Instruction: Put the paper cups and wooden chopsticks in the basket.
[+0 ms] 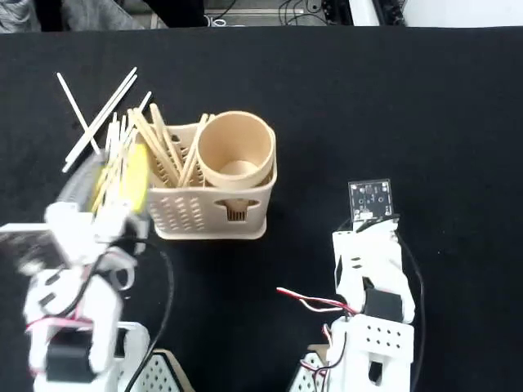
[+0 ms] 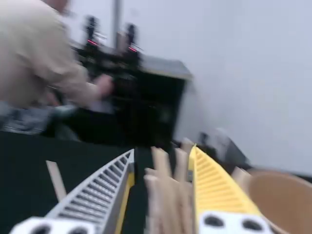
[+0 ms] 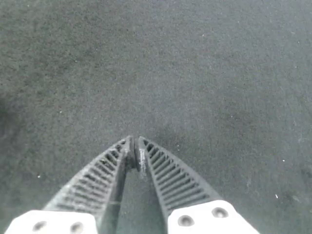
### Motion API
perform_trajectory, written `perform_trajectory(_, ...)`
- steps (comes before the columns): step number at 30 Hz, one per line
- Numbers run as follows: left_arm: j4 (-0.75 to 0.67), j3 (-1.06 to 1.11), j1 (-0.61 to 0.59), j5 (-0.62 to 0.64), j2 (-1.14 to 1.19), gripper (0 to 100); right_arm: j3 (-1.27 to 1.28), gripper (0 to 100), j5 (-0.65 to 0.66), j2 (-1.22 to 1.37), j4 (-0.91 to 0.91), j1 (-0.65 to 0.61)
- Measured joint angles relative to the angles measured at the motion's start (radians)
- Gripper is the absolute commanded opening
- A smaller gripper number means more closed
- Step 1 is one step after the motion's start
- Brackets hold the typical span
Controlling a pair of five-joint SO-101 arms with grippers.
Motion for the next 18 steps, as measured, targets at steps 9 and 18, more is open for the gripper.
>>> perform_trajectory(9, 0.210, -0.304, -0.439, -0.175, 0.364, 21, 0.000, 1.2, 0.000, 0.000, 0.000, 0.000)
perform_trajectory(18, 0.169, -0.551, -0.661, -0.310, 1.028, 19, 0.000, 1.2, 0.000, 0.000, 0.000, 0.000)
